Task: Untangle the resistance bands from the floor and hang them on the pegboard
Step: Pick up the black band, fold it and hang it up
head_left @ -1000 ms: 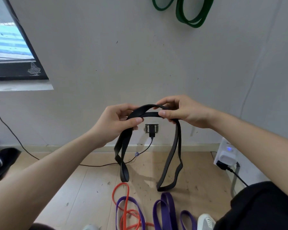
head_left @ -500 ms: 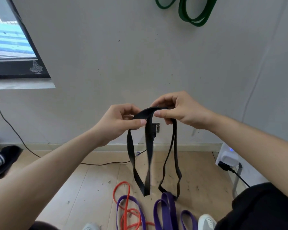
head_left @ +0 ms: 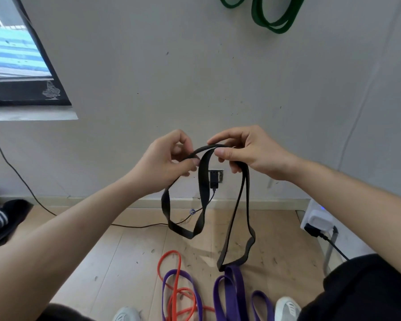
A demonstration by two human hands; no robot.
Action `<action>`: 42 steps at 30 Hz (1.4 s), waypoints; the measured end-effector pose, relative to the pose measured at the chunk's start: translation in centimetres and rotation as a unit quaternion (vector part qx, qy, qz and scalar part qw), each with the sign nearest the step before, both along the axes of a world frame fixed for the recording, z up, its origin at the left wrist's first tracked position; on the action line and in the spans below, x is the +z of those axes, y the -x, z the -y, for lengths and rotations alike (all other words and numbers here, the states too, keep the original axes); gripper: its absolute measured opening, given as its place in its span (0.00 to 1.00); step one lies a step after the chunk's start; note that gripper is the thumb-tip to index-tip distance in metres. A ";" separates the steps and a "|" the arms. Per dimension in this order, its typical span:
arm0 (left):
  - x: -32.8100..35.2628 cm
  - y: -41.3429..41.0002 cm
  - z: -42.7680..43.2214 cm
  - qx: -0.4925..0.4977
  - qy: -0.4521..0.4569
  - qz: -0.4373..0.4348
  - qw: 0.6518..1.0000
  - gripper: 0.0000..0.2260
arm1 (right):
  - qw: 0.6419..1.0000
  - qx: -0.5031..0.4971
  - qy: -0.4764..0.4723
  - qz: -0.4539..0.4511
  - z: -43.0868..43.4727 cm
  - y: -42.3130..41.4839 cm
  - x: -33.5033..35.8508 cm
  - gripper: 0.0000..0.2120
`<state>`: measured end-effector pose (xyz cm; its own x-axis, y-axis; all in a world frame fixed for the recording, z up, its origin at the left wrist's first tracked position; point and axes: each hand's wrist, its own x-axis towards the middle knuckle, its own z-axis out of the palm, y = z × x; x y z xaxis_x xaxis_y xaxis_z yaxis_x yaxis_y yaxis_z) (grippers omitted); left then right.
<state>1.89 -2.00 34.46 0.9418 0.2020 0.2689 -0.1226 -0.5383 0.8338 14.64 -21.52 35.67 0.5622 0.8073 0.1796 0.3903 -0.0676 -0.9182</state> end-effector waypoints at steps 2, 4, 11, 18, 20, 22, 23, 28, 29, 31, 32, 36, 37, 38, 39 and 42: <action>0.0 0.0 -0.2 -0.018 0.021 -0.016 0.999 0.12 | 1.000 -0.009 -0.008 -0.002 -0.1 0.0 -0.1 0.11; -0.2 0.1 -0.2 -0.030 0.057 -0.037 0.997 0.15 | 1.000 -0.023 -0.018 0.002 -0.2 0.0 -0.3 0.09; -1.7 -0.6 2.0 0.047 0.011 0.013 0.999 0.19 | 0.998 -0.042 -0.035 0.027 -0.8 0.4 -0.5 0.08; -1.2 -0.9 1.4 0.047 0.010 0.019 0.999 0.13 | 0.999 -0.035 -0.033 0.026 0.2 -0.8 -0.2 0.09; -1.1 -0.9 1.2 0.045 0.007 0.020 0.999 0.13 | 0.999 -0.027 -0.034 0.020 0.5 -1.1 0.0 0.09; -1.1 -0.9 1.0 0.049 0.001 0.022 0.999 0.13 | 0.999 -0.020 -0.043 0.005 0.8 -1.3 0.1 0.09; -1.1 -0.9 0.9 0.052 -0.004 0.017 0.999 0.14 | 0.999 -0.016 -0.048 -0.006 1.0 -1.5 0.2 0.09; -0.9 -0.6 -0.3 0.061 -0.086 -0.047 0.993 0.10 | 0.997 -0.010 -0.050 -0.051 1.9 -2.8 0.1 0.10; -0.9 -0.5 -0.5 0.063 -0.094 -0.056 0.992 0.09 | 0.998 -0.010 -0.041 -0.048 2.1 -3.0 0.0 0.10; -0.8 -0.4 -0.5 0.068 -0.099 -0.061 0.991 0.08 | 0.999 -0.009 -0.020 -0.039 2.3 -3.3 -0.3 0.11; -0.8 -0.3 -0.5 0.071 -0.096 -0.059 0.991 0.08 | 0.999 -0.008 -0.007 -0.037 2.5 -3.5 -0.4 0.11; -0.6 0.0 -0.6 0.054 -0.032 -0.037 0.997 0.08 | 0.994 0.032 0.103 0.002 2.8 -3.7 -1.0 0.14; -0.4 0.0 -0.4 0.049 -0.017 -0.031 0.998 0.08 | 0.989 0.048 0.142 0.008 2.7 -3.5 -1.2 0.15; -0.2 0.1 -0.2 0.043 -0.001 -0.025 0.999 0.08 | 0.982 0.067 0.174 0.011 2.4 -3.1 -1.4 0.17; 0.0 0.1 0.1 0.034 0.015 -0.023 0.999 0.08 | 0.977 0.085 0.194 0.010 2.0 -2.6 -1.7 0.18; 0.3 0.1 1.2 0.001 0.048 -0.026 0.998 0.07 | 0.982 0.113 0.150 -0.027 0.4 -0.7 -1.9 0.21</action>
<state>1.84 -3.21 34.73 0.9535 0.2271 0.1983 -0.0759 -0.4556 0.8869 15.29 -21.91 33.79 0.3647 0.9246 -0.1102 0.3773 -0.2549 -0.8903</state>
